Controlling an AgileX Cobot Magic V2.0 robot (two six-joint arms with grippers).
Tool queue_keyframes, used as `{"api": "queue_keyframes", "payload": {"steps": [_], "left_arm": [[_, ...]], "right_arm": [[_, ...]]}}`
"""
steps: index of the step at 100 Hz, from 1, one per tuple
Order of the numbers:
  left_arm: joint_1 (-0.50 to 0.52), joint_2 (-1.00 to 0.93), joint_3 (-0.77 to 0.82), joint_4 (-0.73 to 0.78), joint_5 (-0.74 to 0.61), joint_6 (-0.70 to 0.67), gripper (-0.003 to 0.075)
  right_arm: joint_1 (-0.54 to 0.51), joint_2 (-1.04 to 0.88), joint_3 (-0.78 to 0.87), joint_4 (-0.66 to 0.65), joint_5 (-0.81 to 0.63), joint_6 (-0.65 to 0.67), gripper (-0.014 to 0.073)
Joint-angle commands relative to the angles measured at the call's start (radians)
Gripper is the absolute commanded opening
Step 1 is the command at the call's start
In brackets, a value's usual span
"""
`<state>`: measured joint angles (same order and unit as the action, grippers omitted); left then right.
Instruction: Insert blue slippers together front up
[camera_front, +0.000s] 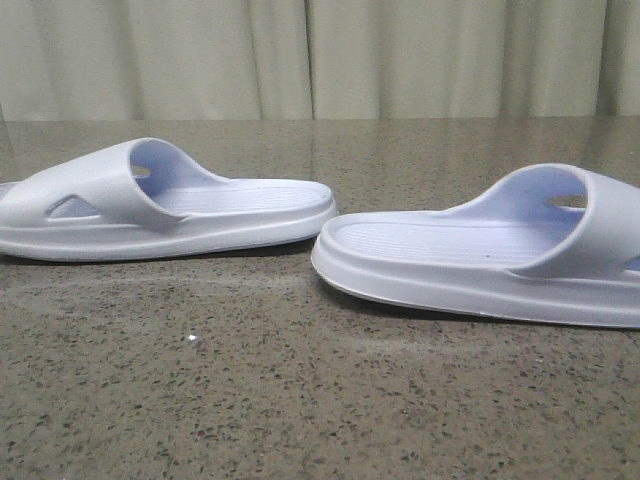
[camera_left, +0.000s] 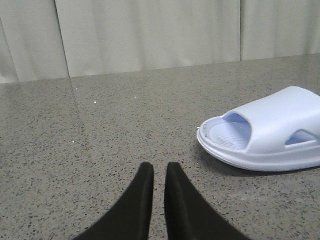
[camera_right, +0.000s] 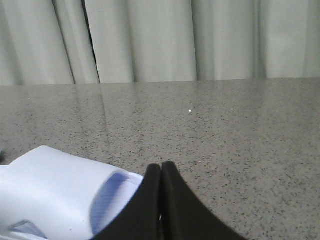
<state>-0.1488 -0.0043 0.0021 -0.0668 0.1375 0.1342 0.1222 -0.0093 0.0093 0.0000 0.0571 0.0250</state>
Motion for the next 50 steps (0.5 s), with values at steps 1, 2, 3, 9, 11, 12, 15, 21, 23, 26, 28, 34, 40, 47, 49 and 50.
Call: {"api": "queue_keyframes", "payload": {"steps": [1, 2, 3, 9, 11, 12, 15, 21, 23, 26, 28, 34, 40, 47, 49, 50], "left_arm": [[-0.008, -0.029, 0.008, -0.002, -0.084, -0.011, 0.0016], [-0.008, -0.029, 0.008, -0.002, -0.084, -0.011, 0.0016], [-0.008, -0.029, 0.008, -0.002, -0.084, -0.011, 0.0016], [-0.008, -0.029, 0.008, -0.002, -0.084, -0.011, 0.0016], [-0.008, -0.029, 0.008, -0.002, -0.084, -0.011, 0.0016], [-0.008, -0.029, 0.008, -0.002, -0.084, -0.011, 0.0016], [-0.008, -0.029, 0.008, -0.002, -0.084, -0.011, 0.0016], [-0.008, -0.029, 0.008, 0.004, -0.086, -0.007, 0.0016], [-0.008, -0.029, 0.008, 0.009, -0.091, -0.007, 0.0016], [-0.008, -0.029, 0.008, 0.009, -0.093, -0.007, 0.0016], [-0.008, -0.029, 0.008, 0.009, -0.094, -0.007, 0.0015], [-0.008, -0.029, 0.008, 0.009, -0.094, -0.007, 0.0016], [-0.008, -0.029, 0.008, 0.009, -0.094, -0.007, 0.0016], [-0.008, -0.029, 0.008, 0.009, -0.094, -0.007, 0.0016], [-0.008, -0.029, 0.008, 0.009, -0.094, -0.007, 0.0016], [-0.008, -0.029, 0.008, 0.009, -0.094, -0.007, 0.0016]], "right_arm": [[-0.008, -0.021, 0.022, -0.006, -0.079, -0.004, -0.0107], [-0.008, -0.021, 0.022, -0.006, -0.079, -0.004, -0.0107], [-0.008, -0.021, 0.022, -0.006, -0.079, -0.004, -0.0107], [-0.008, -0.021, 0.022, -0.006, -0.079, -0.004, -0.0107], [-0.008, -0.021, 0.022, -0.006, -0.079, -0.004, -0.0107], [-0.008, -0.021, 0.022, -0.006, -0.079, -0.004, -0.0107], [-0.008, -0.021, 0.022, -0.006, -0.079, -0.004, -0.0107], [-0.008, -0.021, 0.022, -0.006, -0.079, -0.004, -0.0107], [-0.008, -0.021, 0.022, -0.006, -0.079, -0.004, -0.0107], [-0.008, -0.021, 0.022, -0.006, -0.079, -0.004, -0.0107], [-0.008, -0.021, 0.022, -0.006, -0.079, -0.004, -0.0107], [-0.008, -0.021, 0.022, -0.006, -0.079, -0.004, -0.0107], [-0.008, -0.021, 0.022, -0.006, -0.079, -0.004, -0.0107], [-0.008, -0.021, 0.022, -0.006, -0.079, -0.004, -0.0107], [-0.008, -0.021, 0.022, -0.006, -0.079, -0.004, -0.0107], [-0.008, -0.021, 0.022, -0.006, -0.079, -0.004, -0.0107]]}}
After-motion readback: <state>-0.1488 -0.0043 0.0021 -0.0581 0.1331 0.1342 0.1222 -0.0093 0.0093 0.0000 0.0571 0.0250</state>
